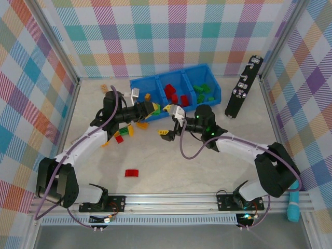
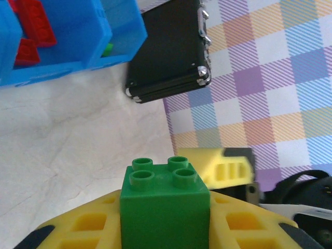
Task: Sort the legos into containers by color
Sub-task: Place the lego in the container.
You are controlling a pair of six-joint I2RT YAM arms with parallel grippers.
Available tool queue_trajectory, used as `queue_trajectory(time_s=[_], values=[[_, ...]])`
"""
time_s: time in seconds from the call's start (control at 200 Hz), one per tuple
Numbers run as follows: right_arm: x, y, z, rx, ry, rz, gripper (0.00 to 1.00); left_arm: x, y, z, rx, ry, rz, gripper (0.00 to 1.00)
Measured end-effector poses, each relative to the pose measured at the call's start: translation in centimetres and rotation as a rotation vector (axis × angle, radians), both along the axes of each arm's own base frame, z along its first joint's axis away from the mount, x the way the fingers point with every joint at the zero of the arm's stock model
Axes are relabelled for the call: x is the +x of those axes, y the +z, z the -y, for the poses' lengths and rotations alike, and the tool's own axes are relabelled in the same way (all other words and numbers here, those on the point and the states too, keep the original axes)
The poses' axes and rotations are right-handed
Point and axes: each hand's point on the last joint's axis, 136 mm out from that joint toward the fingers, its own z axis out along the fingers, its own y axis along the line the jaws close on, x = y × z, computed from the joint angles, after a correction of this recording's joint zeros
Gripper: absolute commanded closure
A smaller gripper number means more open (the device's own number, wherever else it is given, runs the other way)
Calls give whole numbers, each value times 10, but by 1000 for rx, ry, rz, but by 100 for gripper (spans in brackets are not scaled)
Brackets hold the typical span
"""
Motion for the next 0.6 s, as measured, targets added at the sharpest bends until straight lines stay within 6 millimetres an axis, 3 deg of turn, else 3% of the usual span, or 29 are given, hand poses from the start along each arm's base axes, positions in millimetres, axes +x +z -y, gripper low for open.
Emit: queue_trajectory(time_s=[0.14, 0.375, 0.6], values=[[10, 0, -3, 0, -24, 15, 1, -1, 4, 2, -23, -10, -4, 76], [21, 23, -4, 41, -65, 88, 1, -5, 2, 3, -33, -28, -14, 77], [27, 22, -11, 39, -53, 90, 3, -8, -1, 4, -37, -42, -24, 77]])
